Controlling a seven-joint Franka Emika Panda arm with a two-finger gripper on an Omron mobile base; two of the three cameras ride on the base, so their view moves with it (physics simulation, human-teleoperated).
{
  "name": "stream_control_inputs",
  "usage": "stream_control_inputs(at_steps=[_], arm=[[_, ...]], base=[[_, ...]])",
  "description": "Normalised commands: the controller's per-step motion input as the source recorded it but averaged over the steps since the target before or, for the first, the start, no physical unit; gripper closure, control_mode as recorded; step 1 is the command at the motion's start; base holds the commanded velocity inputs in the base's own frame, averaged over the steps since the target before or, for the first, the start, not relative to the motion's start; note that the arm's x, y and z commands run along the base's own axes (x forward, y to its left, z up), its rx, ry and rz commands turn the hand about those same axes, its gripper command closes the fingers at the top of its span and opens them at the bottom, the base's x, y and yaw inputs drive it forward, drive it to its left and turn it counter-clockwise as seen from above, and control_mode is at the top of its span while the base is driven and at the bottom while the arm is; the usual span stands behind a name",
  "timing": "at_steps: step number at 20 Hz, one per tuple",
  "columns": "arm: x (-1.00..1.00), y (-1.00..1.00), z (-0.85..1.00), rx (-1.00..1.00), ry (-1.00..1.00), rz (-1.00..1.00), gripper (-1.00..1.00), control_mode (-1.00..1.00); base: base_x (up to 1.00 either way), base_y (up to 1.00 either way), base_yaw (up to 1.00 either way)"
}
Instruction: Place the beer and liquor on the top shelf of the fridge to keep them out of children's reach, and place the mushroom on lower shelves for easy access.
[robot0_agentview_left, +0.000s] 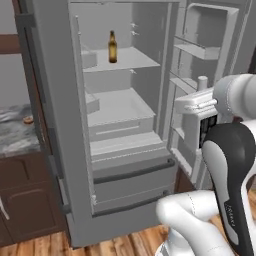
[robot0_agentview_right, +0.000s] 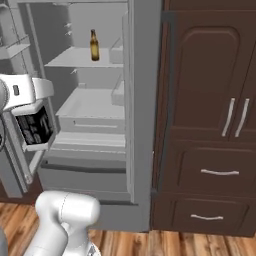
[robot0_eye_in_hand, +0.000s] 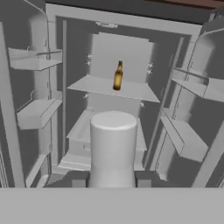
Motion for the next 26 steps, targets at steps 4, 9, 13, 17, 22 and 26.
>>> stream_control_inputs(at_steps=[4,9,13,17,22,26], arm=[[0.00,0.00,0.00,0.00,0.00,0.00,1.00,1.00],[0.00,0.00,0.00,0.00,0.00,0.00,1.00,1.00],[0.00,0.00,0.00,0.00,0.00,0.00,1.00,1.00],[0.00,0.00,0.00,0.00,0.00,0.00,1.00,1.00],[0.00,0.00,0.00,0.00,0.00,0.00,1.00,1.00],[0.19,0.17,0.00,0.00,0.00,0.00,1.00,-1.00]], base=[[0.65,0.01,0.00],[0.63,0.10,0.00],[0.59,0.17,0.00],[0.51,0.30,0.00],[0.44,0.42,0.00],[0.20,0.21,0.00]])
